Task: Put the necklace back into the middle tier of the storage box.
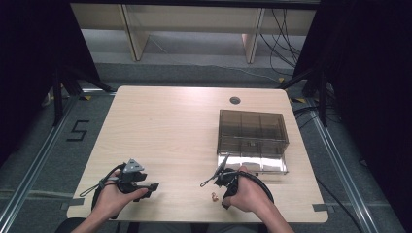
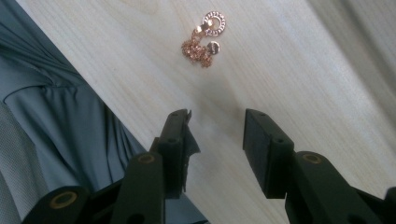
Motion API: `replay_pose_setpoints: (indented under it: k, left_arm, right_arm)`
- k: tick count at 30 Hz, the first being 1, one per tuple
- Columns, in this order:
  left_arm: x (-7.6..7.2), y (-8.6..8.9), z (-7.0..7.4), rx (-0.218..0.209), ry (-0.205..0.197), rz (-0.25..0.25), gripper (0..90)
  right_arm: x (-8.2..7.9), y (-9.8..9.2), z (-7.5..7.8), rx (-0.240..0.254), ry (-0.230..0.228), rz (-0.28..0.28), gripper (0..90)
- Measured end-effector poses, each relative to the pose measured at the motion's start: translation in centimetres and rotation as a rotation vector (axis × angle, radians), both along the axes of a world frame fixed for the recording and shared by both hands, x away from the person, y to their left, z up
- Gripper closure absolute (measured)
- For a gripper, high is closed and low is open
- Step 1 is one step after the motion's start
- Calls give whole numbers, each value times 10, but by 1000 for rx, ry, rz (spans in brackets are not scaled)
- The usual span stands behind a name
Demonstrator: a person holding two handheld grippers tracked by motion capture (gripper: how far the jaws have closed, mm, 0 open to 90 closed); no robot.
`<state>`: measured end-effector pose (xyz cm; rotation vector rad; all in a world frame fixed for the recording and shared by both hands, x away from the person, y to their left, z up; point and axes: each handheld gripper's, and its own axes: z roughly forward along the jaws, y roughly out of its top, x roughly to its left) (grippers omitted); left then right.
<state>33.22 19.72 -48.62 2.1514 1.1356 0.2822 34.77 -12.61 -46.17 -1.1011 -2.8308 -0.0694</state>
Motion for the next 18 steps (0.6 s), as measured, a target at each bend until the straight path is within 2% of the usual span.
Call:
replay_pose_setpoints:
  k: [1,2,4,5,8,9,12,13,14,15,18]
  left_arm:
    - [0,0,0,0,0,1,384]
    - [0,0,0,0,0,0,384]
    - [0,0,0,0,-1,0,383]
    - [0,0,0,-1,-1,1,384]
    - [-1,-1,-1,-3,0,9,383]
    - [-1,0,0,1,-1,-2,383]
    - [0,0,0,0,-2,-1,384]
    - [0,0,0,-1,-1,0,383]
    - [0,0,0,-1,-1,0,383]
    - [0,-1,0,1,-3,6,383]
    - [0,-1,0,1,-2,6,383]
  right_arm:
    - [-1,1,1,-10,4,-9,614]
    - [1,0,0,4,12,10,616]
    - [1,1,1,-9,6,19,621]
    - [2,1,0,6,-15,51,629]
    - [0,5,2,-4,-13,40,644]
    - [1,6,1,-3,-13,63,650]
    - [0,11,1,-5,-10,55,668]
    - [1,12,1,-8,-15,70,674]
    - [0,14,1,-13,-5,51,680]
    - [2,14,-1,5,-9,83,686]
    - [3,16,-1,2,-13,79,701]
